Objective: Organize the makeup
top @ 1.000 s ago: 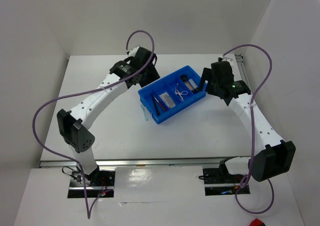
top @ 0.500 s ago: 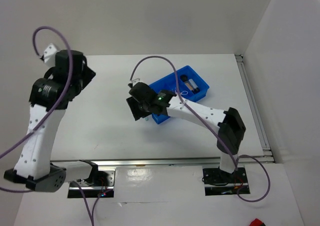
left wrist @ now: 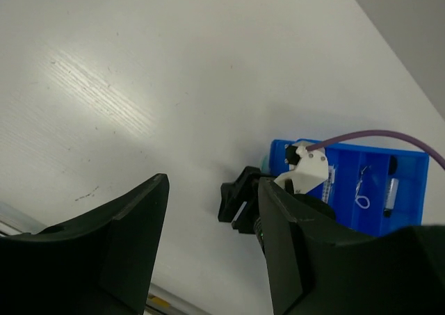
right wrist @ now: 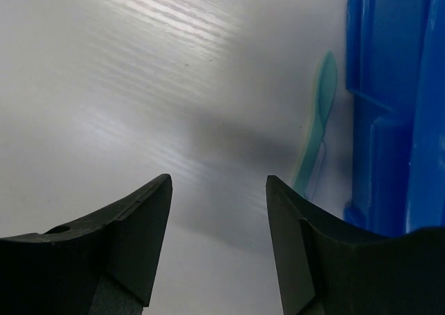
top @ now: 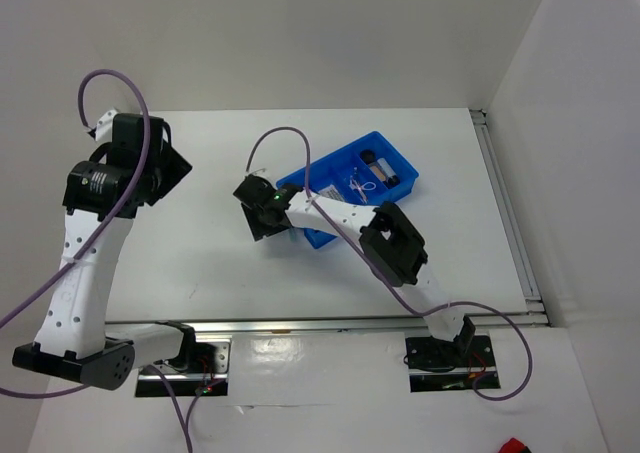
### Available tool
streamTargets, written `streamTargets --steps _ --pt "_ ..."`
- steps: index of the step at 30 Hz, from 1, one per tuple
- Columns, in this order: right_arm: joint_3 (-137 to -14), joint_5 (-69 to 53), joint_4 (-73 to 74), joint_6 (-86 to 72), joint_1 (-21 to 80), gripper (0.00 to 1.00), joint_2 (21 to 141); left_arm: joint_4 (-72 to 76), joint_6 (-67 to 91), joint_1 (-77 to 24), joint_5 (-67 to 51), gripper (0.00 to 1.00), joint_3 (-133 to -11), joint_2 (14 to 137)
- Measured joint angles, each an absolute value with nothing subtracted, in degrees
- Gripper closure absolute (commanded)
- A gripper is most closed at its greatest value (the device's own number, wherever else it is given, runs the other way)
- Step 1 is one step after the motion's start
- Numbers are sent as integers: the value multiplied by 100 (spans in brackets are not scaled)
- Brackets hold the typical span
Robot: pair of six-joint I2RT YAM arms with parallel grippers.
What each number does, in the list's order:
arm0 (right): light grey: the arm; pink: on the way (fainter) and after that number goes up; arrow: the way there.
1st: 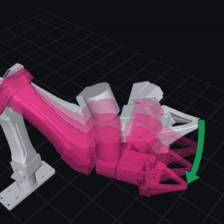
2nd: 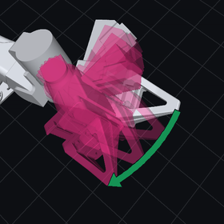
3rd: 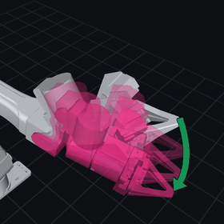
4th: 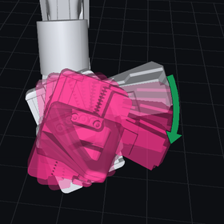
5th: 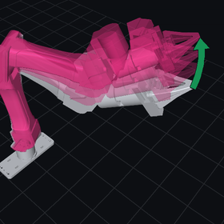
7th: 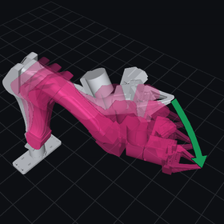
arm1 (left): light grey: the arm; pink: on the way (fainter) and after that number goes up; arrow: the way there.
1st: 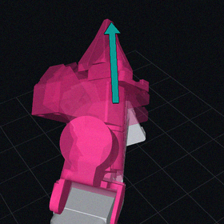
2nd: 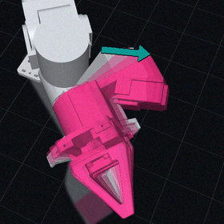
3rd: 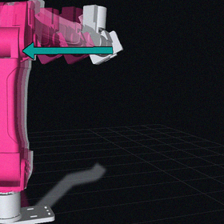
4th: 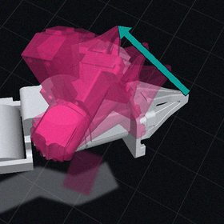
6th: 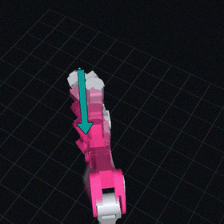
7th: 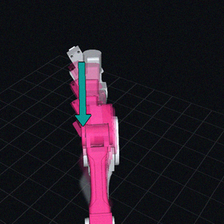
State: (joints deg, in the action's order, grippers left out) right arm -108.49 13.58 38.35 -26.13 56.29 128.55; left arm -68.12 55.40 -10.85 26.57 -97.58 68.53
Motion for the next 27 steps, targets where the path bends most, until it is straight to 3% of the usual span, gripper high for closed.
streamTargets --steps 9,15,27 --pt "-10914 1743 4058 -3015 5380 27 13207 -6810 5345 -980 2316 33 -9623 6899" --pt "-10820 1796 4080 -3072 5155 27 13207 -6735 5247 -926 2200 33 -9581 6890" --pt "-10309 1737 3634 -3208 5116 60 13032 -6637 5240 -880 2106 33 -9513 6890"
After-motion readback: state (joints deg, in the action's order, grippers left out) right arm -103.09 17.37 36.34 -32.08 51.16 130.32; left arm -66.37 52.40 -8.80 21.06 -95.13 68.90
